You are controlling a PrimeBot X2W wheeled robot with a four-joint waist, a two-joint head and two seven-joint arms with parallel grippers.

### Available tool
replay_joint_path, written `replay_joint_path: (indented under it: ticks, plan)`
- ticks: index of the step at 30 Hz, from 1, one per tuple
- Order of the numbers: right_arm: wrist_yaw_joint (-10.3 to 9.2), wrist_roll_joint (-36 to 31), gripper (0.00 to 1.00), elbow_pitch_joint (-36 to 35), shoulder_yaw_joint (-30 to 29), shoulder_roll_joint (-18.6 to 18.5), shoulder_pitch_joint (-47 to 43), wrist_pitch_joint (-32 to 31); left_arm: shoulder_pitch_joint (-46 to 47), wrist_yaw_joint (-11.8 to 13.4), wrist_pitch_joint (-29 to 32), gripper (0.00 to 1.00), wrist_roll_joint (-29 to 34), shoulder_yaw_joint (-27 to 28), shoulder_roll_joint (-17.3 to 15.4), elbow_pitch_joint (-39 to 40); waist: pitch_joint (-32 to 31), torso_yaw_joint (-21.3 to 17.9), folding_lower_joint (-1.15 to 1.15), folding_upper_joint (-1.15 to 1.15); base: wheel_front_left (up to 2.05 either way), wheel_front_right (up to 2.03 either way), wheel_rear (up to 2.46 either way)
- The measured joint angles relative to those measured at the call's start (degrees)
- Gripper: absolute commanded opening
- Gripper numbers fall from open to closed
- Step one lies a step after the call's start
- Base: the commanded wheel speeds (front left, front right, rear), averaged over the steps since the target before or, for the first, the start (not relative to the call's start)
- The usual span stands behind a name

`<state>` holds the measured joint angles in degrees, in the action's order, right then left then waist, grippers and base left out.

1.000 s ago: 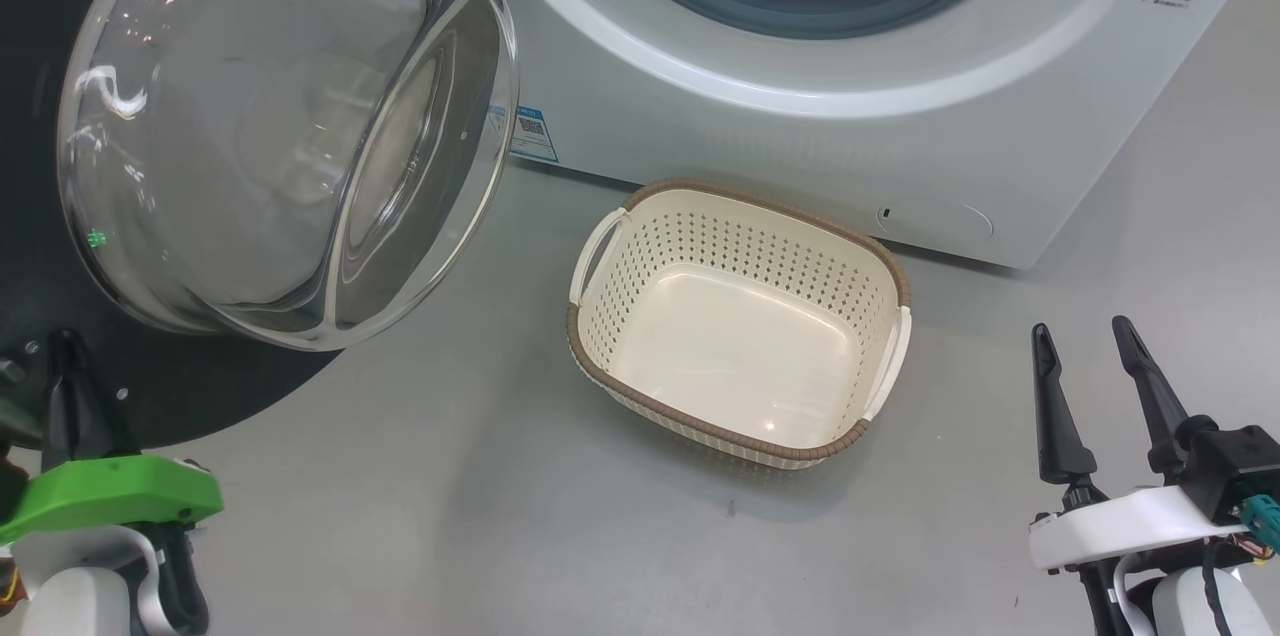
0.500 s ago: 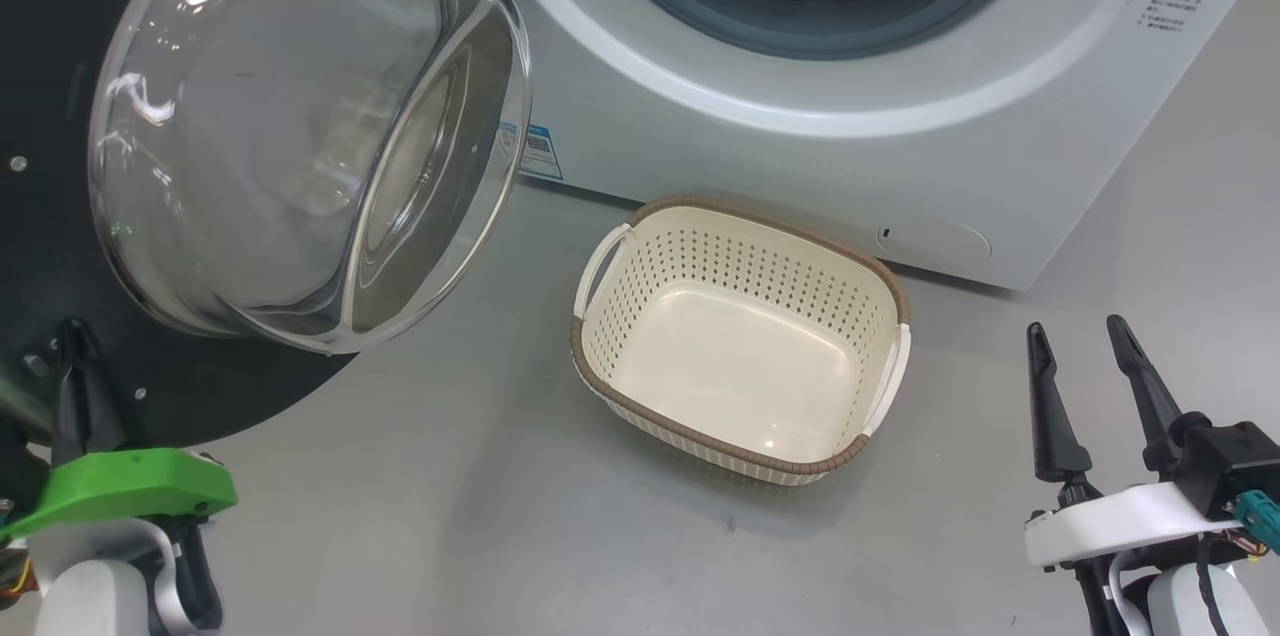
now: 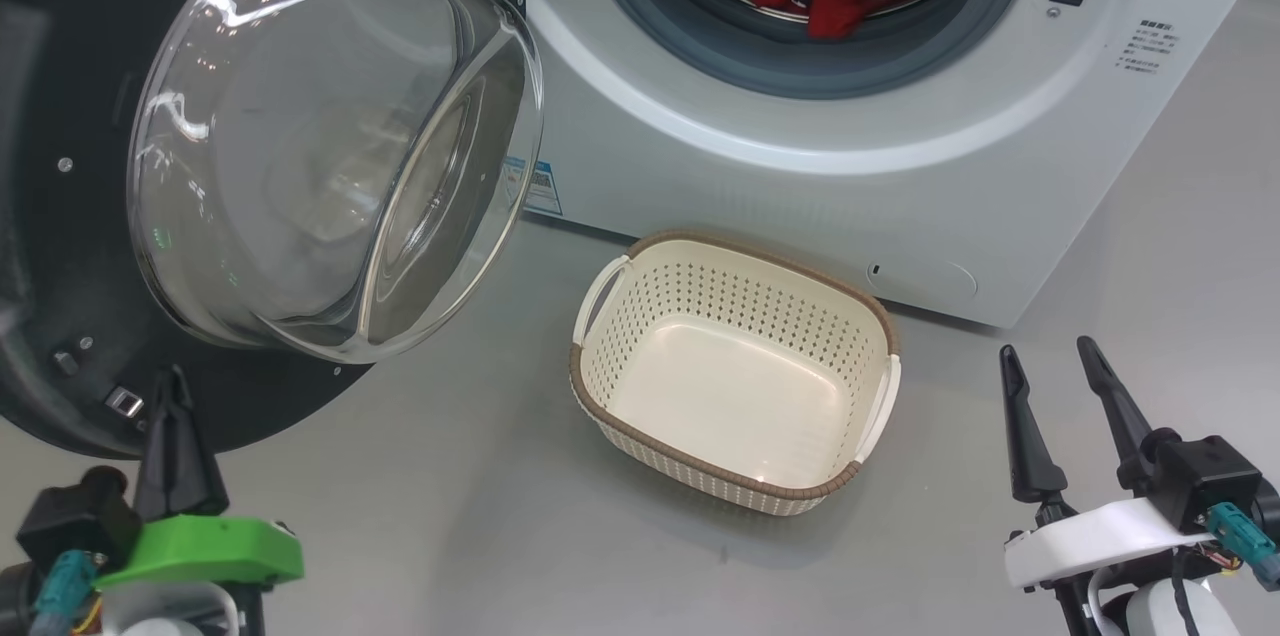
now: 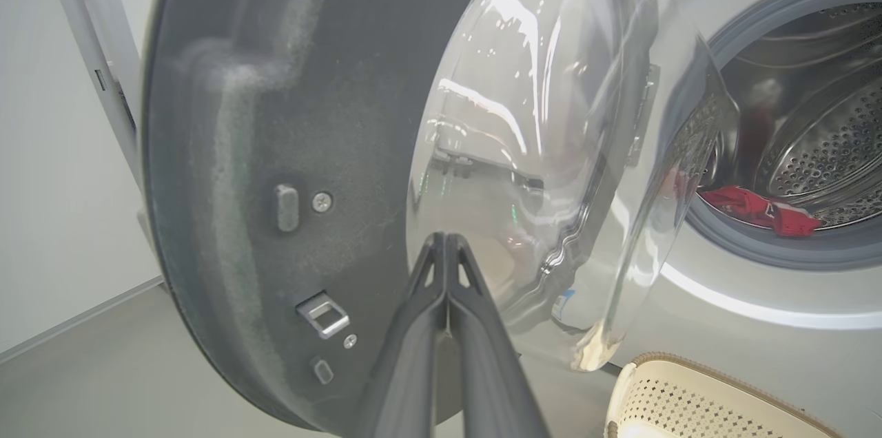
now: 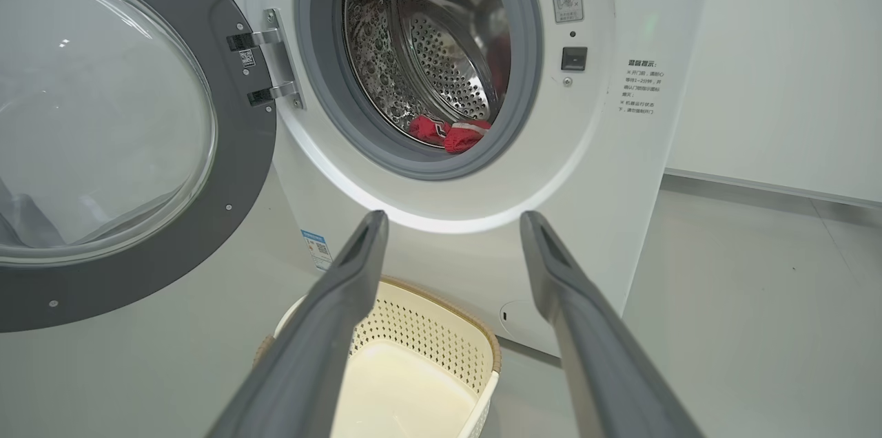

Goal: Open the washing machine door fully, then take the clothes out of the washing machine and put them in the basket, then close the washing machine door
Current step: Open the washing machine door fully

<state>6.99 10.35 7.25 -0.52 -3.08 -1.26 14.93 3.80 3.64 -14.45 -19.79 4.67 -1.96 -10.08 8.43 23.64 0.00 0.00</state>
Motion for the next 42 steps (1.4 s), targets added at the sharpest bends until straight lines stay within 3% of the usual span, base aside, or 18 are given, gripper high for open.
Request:
replay_joint_path:
  ticks: [5,6,7,8,9,10,11,22,42]
  plan:
    - [0.0,0.2,1.0,0.3,0.8,0.3,-0.5,0.0,-2.3,-1.0,0.0,0.0,0.5,-2.7,0.0,1.0,-1.2,-0.5,0.0,0.0,0.0,0.0,0.0]
    - [0.0,0.2,1.0,0.3,0.9,0.3,-0.6,0.0,-2.7,-1.1,0.0,0.16,0.6,-3.2,0.0,1.1,-1.4,-0.7,0.0,0.0,0.0,0.0,0.0]
    - [0.0,0.3,1.0,0.3,1.0,0.4,-0.6,0.0,-3.2,-1.3,0.0,0.39,0.7,-3.7,0.0,1.1,-1.6,-0.8,0.0,0.0,0.0,0.0,0.0]
    - [0.0,0.4,1.0,0.3,1.1,0.4,-0.7,0.0,-3.6,-1.5,0.0,0.49,0.7,-4.3,0.0,1.2,-1.8,-1.0,0.0,0.0,0.0,0.0,0.0]
    - [0.0,0.6,1.0,0.3,1.1,0.4,-0.8,0.0,-3.9,-1.5,0.0,0.76,0.7,-5.1,0.0,1.3,-2.1,-1.1,0.0,0.0,0.0,0.0,0.0]
    - [0.0,0.6,1.0,0.3,1.0,0.5,-1.0,0.0,-4.2,-1.8,0.0,0.97,0.7,-5.8,0.0,1.5,-2.2,-1.2,0.0,0.0,0.0,0.0,0.0]
    - [0.0,0.7,1.0,0.3,1.1,0.5,-1.3,0.0,-4.5,-1.9,0.0,1.0,0.7,-6.7,0.0,1.6,-2.4,-1.3,0.0,0.0,0.0,0.0,0.0]
    - [0.01,0.7,1.0,0.2,3.5,0.7,-1.6,0.0,-5.3,-2.5,0.0,1.0,-0.6,-14.0,-0.2,3.3,-3.0,-3.2,0.0,0.0,0.0,0.0,0.0]
    - [-0.07,2.6,1.0,-0.9,4.7,0.7,-1.6,0.0,-5.9,-2.5,0.0,1.0,-0.8,-16.4,-0.3,2.8,-2.9,-12.8,0.0,0.0,0.0,0.0,0.0]
